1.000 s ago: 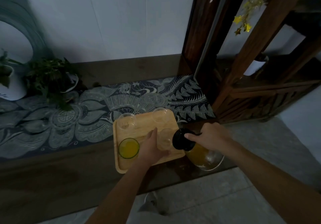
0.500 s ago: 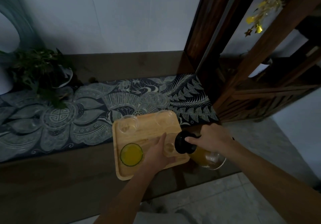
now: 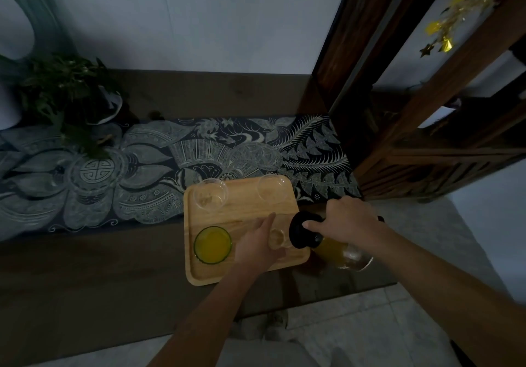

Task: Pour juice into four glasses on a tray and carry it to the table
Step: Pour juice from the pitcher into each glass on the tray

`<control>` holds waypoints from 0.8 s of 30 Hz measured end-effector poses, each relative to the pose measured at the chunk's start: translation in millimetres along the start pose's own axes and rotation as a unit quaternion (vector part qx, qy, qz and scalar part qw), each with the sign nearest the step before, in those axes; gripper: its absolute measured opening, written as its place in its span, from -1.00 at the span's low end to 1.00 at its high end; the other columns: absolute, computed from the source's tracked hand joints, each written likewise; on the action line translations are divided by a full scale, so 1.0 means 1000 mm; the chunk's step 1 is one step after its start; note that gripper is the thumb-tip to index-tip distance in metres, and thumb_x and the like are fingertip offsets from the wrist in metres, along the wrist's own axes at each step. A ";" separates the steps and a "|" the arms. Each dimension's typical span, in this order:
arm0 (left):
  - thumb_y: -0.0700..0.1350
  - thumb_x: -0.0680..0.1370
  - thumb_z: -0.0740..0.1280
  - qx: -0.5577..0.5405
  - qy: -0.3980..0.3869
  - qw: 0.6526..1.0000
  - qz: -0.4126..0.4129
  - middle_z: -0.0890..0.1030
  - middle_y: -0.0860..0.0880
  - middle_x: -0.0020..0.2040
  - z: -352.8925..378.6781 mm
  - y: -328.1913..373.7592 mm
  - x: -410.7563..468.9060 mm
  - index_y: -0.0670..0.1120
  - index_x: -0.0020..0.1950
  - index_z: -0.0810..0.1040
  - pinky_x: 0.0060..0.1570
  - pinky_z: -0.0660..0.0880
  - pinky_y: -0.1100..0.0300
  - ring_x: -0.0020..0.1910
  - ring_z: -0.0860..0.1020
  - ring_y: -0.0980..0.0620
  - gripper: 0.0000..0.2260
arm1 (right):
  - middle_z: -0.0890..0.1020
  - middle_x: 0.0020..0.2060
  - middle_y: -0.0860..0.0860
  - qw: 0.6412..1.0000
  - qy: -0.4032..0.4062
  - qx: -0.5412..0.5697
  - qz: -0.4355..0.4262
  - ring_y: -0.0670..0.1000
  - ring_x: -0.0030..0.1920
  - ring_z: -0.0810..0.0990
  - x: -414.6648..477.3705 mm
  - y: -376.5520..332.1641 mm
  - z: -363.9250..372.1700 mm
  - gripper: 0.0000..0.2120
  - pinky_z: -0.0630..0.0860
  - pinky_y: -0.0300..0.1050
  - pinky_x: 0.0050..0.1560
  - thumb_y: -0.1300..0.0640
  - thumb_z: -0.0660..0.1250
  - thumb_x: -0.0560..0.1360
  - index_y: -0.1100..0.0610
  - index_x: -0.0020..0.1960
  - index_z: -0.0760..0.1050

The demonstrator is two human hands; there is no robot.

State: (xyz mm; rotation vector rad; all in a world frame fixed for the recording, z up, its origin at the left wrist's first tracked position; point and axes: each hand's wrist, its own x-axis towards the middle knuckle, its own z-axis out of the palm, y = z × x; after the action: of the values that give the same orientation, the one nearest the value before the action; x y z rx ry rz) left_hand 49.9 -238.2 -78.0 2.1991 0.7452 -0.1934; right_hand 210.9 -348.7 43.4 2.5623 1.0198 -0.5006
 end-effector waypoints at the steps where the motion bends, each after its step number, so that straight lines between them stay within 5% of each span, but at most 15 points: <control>1: 0.14 0.41 0.53 0.007 0.002 1.000 0.000 0.31 -0.01 0.57 0.000 0.001 0.000 0.13 0.62 0.09 0.21 0.52 -0.01 0.42 0.44 -0.11 -0.10 | 0.49 -0.29 0.00 1.000 -0.004 -0.008 -0.001 0.05 -0.24 0.53 0.001 0.000 -0.002 -0.38 0.47 -0.07 -0.25 -0.53 0.21 0.42 0.05 -0.27 0.31; 9: 0.15 0.40 0.52 0.017 0.019 1.000 -0.009 0.35 0.04 0.54 0.000 0.000 -0.002 0.15 0.60 0.14 0.18 0.55 -0.03 0.39 0.47 -0.09 -0.13 | 0.45 -0.27 0.00 0.999 -0.021 -0.041 -0.020 0.09 -0.18 0.51 0.005 -0.007 -0.011 -0.38 0.49 -0.05 -0.20 -0.52 0.20 0.44 0.07 -0.23 0.31; 15: 0.14 0.40 0.52 0.013 0.024 1.000 -0.009 0.37 0.05 0.53 -0.002 0.002 0.000 0.15 0.60 0.16 0.19 0.54 -0.03 0.39 0.48 -0.08 -0.15 | 0.49 -0.15 0.03 0.996 -0.014 -0.083 -0.036 0.09 -0.09 0.57 0.006 -0.017 -0.018 -0.35 0.48 -0.07 -0.22 -0.49 0.19 0.48 0.10 0.06 0.55; 24: 0.15 0.38 0.53 0.009 0.034 0.999 -0.002 0.42 0.05 0.49 -0.002 -0.002 0.000 0.15 0.58 0.20 0.16 0.56 -0.04 0.33 0.53 -0.10 -0.15 | 0.49 -0.10 0.04 0.995 -0.023 -0.092 -0.034 0.13 0.04 0.60 0.009 -0.025 -0.022 -0.33 0.50 -0.03 -0.14 -0.48 0.20 0.48 0.09 0.18 0.54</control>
State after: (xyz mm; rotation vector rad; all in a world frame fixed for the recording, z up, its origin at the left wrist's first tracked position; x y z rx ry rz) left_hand 49.0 -235.6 -77.9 2.2313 0.7867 -0.1287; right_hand 204.2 -316.6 54.4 2.3503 1.0864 -0.4586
